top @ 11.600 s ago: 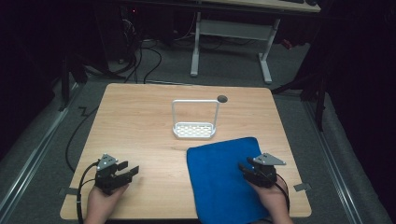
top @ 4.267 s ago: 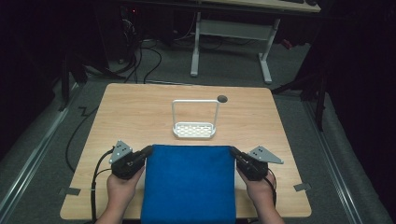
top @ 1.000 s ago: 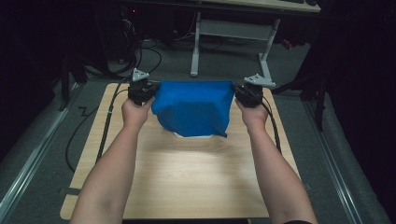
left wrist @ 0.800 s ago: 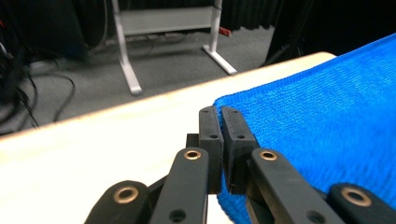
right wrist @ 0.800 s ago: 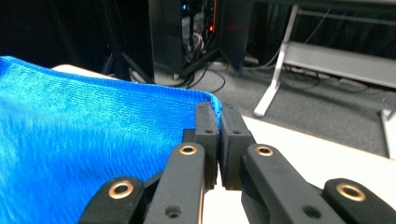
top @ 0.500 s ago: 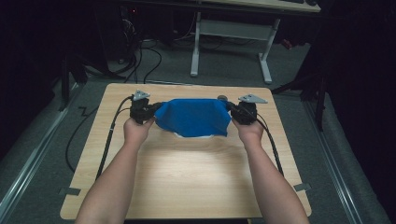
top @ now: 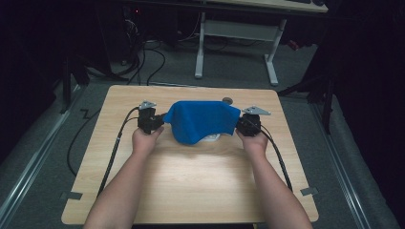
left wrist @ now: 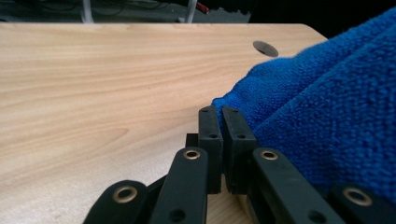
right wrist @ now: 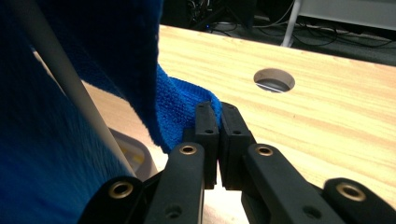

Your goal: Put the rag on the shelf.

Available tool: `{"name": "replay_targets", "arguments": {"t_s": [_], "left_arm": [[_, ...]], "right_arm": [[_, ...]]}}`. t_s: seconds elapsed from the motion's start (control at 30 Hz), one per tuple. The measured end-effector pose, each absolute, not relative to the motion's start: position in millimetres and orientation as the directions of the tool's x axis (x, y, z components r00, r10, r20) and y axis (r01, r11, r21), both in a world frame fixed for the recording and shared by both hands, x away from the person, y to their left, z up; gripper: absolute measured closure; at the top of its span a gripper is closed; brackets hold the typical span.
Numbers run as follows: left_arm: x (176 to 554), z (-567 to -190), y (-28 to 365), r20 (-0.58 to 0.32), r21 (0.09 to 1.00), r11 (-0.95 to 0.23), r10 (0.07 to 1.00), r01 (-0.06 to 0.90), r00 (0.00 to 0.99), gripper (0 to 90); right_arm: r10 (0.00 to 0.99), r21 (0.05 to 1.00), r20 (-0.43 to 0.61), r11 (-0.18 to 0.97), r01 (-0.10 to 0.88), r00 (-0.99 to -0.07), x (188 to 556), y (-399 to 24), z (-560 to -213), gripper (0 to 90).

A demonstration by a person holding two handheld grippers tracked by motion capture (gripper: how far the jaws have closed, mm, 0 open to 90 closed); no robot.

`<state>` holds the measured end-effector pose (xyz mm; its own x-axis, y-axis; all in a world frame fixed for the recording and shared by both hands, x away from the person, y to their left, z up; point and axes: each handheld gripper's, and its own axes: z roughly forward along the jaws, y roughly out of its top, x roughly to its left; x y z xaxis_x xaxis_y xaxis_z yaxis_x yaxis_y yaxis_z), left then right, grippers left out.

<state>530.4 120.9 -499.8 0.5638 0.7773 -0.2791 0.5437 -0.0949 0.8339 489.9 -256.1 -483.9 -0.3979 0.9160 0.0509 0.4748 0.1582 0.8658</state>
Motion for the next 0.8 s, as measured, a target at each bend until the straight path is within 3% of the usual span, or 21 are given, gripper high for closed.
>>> {"name": "replay_targets", "arguments": {"t_s": [0.47, 0.67, 0.8], "left_arm": [[530.9, -513.9, 116.0, -0.328, 0.803, -0.087, 0.761, 0.590, 0.560, 85.0], [527.4, -510.9, 116.1, -0.275, 0.812, -0.114, 0.789, 0.572, 0.549, 73.7], [525.2, -507.4, 120.9, -0.268, 0.819, -0.103, 0.801, 0.565, 0.535, 71.9]], "right_arm": [[0.915, 0.857, 0.047, 0.169, 0.486, -0.401, 488.1, -255.0, -492.2, 88.1], [0.910, 0.853, 0.055, 0.171, 0.493, -0.410, 486.5, -253.7, -492.0, 85.5], [0.914, 0.854, 0.059, 0.163, 0.495, -0.402, 486.5, -253.8, -490.0, 84.1]]}}
